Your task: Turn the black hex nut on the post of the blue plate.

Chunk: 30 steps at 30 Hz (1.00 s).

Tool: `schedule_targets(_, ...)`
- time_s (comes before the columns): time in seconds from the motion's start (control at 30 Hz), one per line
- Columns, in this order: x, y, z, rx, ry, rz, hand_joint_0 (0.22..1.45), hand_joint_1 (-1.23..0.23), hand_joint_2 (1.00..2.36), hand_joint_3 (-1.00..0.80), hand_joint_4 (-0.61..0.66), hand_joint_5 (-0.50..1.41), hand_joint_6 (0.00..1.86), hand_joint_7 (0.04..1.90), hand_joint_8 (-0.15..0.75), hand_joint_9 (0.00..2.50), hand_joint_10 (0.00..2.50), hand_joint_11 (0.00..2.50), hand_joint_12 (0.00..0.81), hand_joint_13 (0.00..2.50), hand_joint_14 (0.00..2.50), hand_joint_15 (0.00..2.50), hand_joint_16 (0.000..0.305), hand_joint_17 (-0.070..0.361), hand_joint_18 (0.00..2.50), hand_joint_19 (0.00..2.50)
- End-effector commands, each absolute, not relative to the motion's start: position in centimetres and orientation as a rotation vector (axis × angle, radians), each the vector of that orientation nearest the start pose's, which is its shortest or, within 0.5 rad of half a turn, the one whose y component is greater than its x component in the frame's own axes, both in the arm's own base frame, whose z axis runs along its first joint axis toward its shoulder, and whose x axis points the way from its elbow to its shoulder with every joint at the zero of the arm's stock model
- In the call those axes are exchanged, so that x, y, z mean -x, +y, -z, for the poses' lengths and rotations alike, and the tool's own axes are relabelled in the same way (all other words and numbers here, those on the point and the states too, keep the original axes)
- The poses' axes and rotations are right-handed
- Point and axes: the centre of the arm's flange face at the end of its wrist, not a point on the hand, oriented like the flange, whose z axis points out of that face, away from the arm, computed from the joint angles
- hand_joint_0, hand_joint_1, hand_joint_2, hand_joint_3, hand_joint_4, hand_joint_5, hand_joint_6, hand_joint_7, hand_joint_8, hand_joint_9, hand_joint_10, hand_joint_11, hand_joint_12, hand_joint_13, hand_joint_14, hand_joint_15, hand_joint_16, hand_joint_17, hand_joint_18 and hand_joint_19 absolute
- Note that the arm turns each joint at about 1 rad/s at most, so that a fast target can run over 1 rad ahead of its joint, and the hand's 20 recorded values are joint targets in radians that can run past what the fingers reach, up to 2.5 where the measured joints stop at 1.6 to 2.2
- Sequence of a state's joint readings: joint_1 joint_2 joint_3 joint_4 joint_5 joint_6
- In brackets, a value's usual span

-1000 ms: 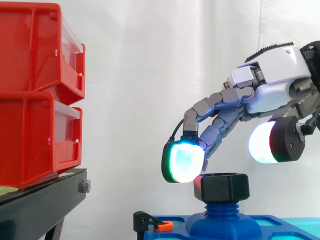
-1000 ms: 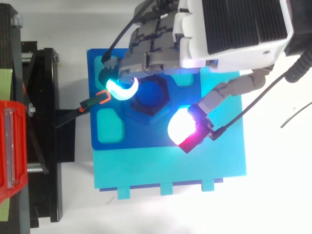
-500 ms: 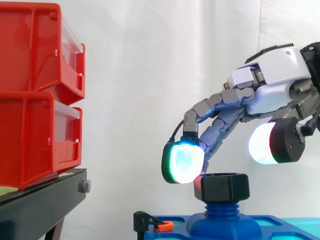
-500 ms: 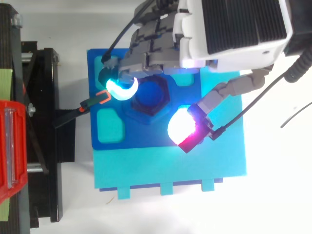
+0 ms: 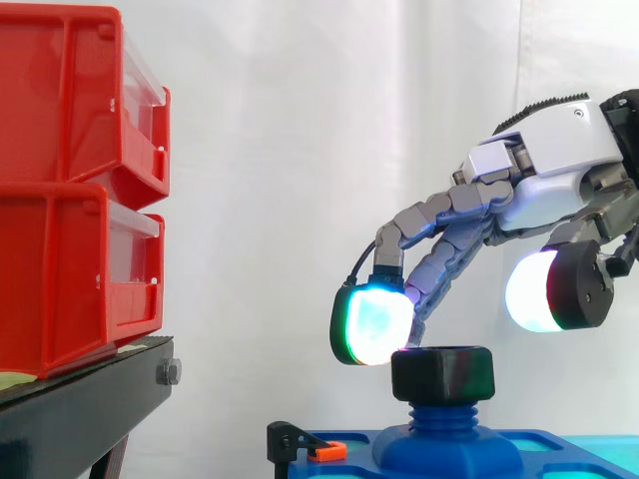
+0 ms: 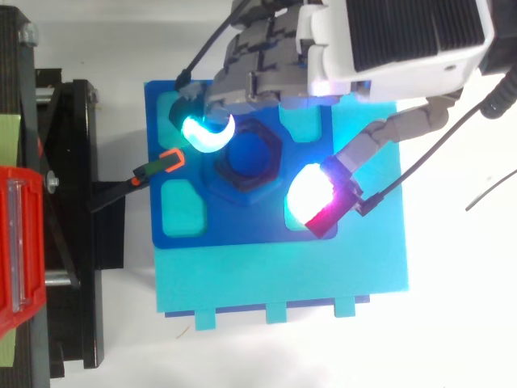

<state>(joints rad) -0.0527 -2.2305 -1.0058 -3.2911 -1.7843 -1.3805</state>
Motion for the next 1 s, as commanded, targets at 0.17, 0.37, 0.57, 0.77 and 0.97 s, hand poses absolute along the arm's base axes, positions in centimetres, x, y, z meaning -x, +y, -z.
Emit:
schedule_targets(0.17, -71.1, -15.7, -34.8, -0.052, 1.830, -0.276, 0.48, -0.50, 1.00, -0.50, 0.16, -0.19, 0.50, 0.92, 0.195, 0.53, 0.01, 0.26, 0.318, 0.65, 0.01, 0.34, 0.039, 0.088, 0.32, 0.37)
schedule_targets(0.37, -71.0, -15.9, -34.9, -0.046, 1.836, -0.273, 0.48, -0.50, 1.00, -0.50, 0.16, -0.19, 0.50, 0.92, 0.194, 0.53, 0.01, 0.26, 0.318, 0.65, 0.01, 0.34, 0.039, 0.088, 0.32, 0.37)
schedule_targets(0.57, -70.9, -16.0, -35.6, -0.041, 1.847, -0.271, 0.48, -0.50, 1.00, -0.50, 0.16, -0.19, 0.50, 0.92, 0.195, 0.53, 0.01, 0.26, 0.317, 0.65, 0.02, 0.34, 0.039, 0.088, 0.32, 0.36)
schedule_targets(0.77, -70.7, -15.5, -36.3, -0.031, 1.870, -0.270, 0.48, -0.50, 1.00, -0.50, 0.16, -0.19, 0.50, 0.92, 0.192, 0.53, 0.01, 0.26, 0.318, 0.65, 0.01, 0.34, 0.039, 0.088, 0.32, 0.37)
schedule_targets(0.97, -70.8, -15.2, -37.2, -0.014, 1.870, -0.263, 0.48, -0.50, 1.00, -0.50, 0.16, -0.19, 0.50, 0.92, 0.194, 0.53, 0.01, 0.26, 0.319, 0.65, 0.01, 0.34, 0.039, 0.088, 0.32, 0.37)
